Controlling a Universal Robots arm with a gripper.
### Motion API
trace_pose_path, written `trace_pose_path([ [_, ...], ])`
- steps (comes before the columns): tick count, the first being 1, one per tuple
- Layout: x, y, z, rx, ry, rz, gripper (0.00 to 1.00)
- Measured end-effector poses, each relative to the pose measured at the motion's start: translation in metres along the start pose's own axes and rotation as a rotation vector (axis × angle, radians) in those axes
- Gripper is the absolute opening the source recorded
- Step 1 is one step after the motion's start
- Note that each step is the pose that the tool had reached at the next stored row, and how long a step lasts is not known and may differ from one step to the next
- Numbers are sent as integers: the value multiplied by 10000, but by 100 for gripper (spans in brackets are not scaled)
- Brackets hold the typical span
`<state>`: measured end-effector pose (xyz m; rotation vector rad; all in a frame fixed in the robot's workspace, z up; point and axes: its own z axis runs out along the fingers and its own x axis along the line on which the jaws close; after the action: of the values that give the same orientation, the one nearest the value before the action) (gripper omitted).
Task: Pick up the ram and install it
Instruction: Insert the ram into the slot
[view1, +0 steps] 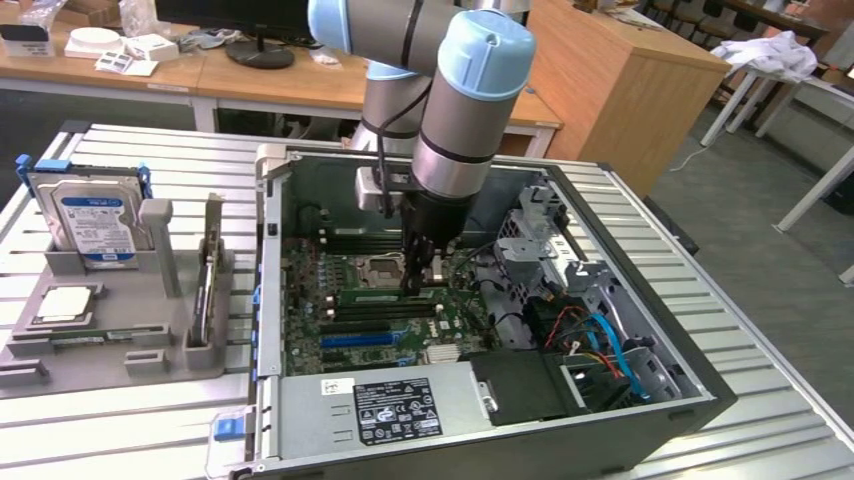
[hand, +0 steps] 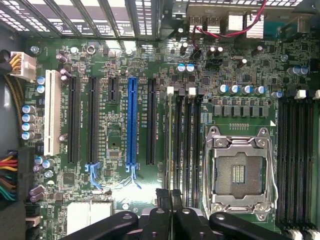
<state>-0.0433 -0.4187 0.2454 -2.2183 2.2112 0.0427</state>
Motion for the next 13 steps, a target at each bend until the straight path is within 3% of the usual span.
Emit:
trace_pose_path([
  [13,2,-1,48,-1,2,-1,12],
])
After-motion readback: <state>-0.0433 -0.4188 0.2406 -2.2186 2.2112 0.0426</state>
